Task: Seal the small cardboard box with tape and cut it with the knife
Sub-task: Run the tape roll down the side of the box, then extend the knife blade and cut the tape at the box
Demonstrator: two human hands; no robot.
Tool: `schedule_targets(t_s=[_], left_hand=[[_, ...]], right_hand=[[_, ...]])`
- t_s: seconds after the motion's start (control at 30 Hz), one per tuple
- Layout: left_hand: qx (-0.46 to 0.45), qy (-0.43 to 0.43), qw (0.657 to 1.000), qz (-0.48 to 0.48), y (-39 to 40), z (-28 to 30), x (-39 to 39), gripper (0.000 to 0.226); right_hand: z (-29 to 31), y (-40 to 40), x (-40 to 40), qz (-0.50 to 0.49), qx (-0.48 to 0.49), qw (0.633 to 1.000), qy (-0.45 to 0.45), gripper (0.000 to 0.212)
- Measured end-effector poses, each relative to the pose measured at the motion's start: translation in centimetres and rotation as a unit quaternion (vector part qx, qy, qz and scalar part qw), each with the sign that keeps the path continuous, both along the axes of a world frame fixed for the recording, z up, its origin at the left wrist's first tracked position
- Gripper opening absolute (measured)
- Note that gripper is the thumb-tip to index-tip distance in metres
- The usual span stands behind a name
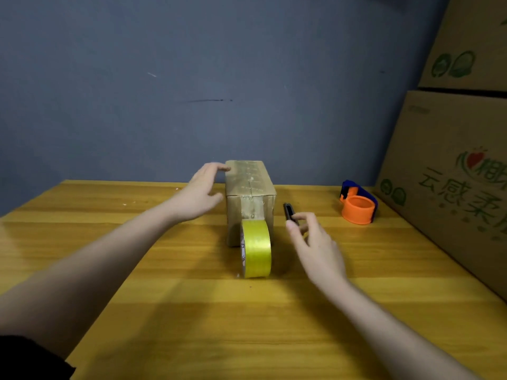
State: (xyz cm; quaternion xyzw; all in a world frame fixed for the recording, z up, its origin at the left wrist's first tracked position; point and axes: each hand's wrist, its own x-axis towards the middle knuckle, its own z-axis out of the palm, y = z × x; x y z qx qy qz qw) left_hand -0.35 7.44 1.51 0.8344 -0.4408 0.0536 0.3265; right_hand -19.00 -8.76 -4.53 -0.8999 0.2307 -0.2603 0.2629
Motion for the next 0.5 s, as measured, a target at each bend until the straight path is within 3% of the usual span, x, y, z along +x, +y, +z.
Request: schedule_targets(t_s=[0.07, 0.17, 0.33, 0.5], left_hand=[[-0.126, 0.006, 0.992, 0.021, -0.8, 1.2, -1.5, 0.04], [-0.259, 0.127, 0.957, -0.014, -3.3, 3.2, -4.8, 0.031], [-0.221, 0.338, 0.91, -0.092, -10.0, 3.7, -11.4, 0.03], [-0.177, 0.451, 0.874, 0.022, -15.9, -0.9, -12.9, 0.043]], right_hand=[[0.0, -2.3, 0.8, -0.031, 0.053, 0.998, 0.011, 0.027], [-0.3, -5.4, 2.3, -0.051, 0.115, 0.992, 0.021, 0.02], [-0.1, -8.3, 4.3, -0.044, 0.253, 0.967, 0.01, 0.025], [0.7, -8.6, 3.7, -0.016, 0.424, 0.905, -0.018, 0.022]])
